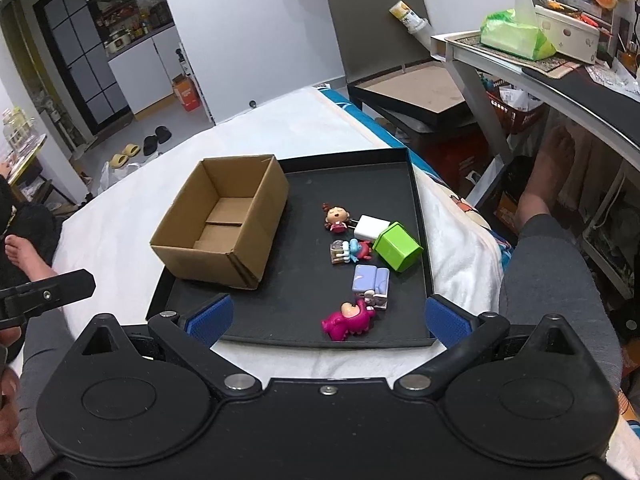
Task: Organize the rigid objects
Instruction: 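Move the right gripper toward the lavender block figure on the tray, then close the right gripper on the lavender block figure, then lift the lavender figure with the right gripper and carry it over the box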
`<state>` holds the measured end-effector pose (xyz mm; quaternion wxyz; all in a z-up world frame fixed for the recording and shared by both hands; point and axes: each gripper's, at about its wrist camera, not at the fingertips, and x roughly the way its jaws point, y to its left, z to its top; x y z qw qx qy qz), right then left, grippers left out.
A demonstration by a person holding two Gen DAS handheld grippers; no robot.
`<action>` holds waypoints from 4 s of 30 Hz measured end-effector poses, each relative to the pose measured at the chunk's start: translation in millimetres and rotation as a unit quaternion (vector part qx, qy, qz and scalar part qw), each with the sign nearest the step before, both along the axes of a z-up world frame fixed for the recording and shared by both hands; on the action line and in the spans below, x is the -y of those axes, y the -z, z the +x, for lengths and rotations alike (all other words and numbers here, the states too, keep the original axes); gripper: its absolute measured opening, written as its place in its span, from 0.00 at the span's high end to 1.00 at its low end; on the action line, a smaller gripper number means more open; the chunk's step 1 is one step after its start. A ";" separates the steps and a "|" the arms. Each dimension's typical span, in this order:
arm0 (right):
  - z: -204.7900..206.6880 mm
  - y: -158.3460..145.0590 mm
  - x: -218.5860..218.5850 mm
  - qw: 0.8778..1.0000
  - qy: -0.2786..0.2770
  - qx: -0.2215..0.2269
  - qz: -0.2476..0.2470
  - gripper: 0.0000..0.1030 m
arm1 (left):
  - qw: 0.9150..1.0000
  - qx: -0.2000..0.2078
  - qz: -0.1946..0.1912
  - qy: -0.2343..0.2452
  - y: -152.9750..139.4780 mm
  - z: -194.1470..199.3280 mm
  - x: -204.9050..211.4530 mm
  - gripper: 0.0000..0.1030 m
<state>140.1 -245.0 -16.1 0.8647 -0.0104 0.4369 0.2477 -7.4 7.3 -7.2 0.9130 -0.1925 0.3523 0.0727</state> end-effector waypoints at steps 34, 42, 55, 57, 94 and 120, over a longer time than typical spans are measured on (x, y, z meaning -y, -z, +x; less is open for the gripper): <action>47.3 35.5 -12.0 0.999 0.038 -0.017 0.029 0.00 | 0.999 -0.001 -0.025 -0.031 47.9 57.2 -61.5 0.02; 55.9 42.9 -15.6 0.998 0.052 -0.020 0.012 0.00 | 0.999 0.005 -0.029 -0.027 54.7 70.9 -75.4 0.02; 70.9 56.1 -21.5 0.997 0.065 -0.042 -0.012 0.02 | 0.998 0.032 -0.038 -0.033 69.5 92.8 -110.1 0.06; 73.0 59.6 -23.0 0.996 0.067 -0.050 -0.013 0.06 | 0.998 0.030 -0.034 -0.039 77.8 94.0 -114.4 0.10; 134.6 150.4 -75.9 0.977 0.079 -0.149 -0.135 0.29 | 0.994 -0.021 -0.080 -0.067 132.4 95.4 -147.3 0.74; 145.4 147.0 -75.4 0.979 0.090 -0.148 -0.108 0.57 | 0.994 0.004 -0.081 -0.066 136.3 87.4 -142.9 0.81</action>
